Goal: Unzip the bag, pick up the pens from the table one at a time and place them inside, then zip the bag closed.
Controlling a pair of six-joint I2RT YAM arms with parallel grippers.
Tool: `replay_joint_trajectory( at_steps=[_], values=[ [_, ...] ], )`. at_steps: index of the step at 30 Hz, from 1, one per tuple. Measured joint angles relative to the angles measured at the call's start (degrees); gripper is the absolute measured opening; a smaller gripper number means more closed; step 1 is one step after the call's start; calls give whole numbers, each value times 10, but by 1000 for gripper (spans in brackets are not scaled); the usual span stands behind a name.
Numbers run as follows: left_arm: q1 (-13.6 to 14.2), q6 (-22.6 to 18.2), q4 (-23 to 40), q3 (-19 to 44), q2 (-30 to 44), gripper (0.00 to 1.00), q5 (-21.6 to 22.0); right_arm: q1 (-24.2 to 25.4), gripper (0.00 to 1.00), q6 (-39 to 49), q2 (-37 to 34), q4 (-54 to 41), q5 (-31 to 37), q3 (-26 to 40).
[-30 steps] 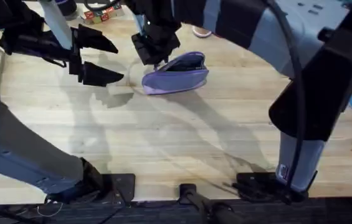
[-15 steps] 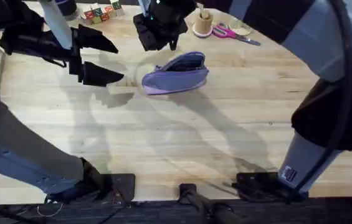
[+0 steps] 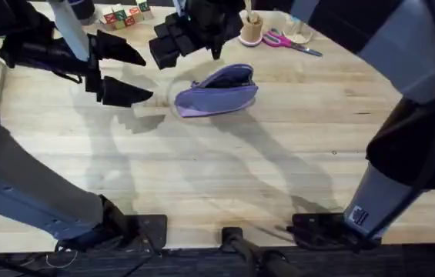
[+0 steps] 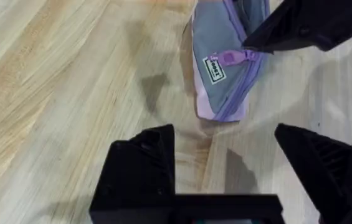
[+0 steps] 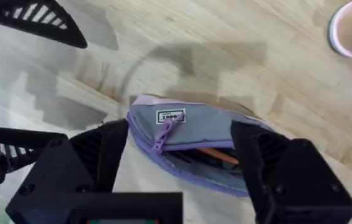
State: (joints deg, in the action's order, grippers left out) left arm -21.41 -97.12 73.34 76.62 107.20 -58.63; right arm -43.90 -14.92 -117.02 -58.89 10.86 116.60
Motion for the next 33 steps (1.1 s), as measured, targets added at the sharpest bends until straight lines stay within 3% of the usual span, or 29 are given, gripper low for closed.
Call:
replay_joint_trajectory(
  at_steps=[33],
  values=[
    [0, 0, 0, 0, 0, 995, 0, 0, 996, -28, 2, -31, -32, 0]
  ],
)
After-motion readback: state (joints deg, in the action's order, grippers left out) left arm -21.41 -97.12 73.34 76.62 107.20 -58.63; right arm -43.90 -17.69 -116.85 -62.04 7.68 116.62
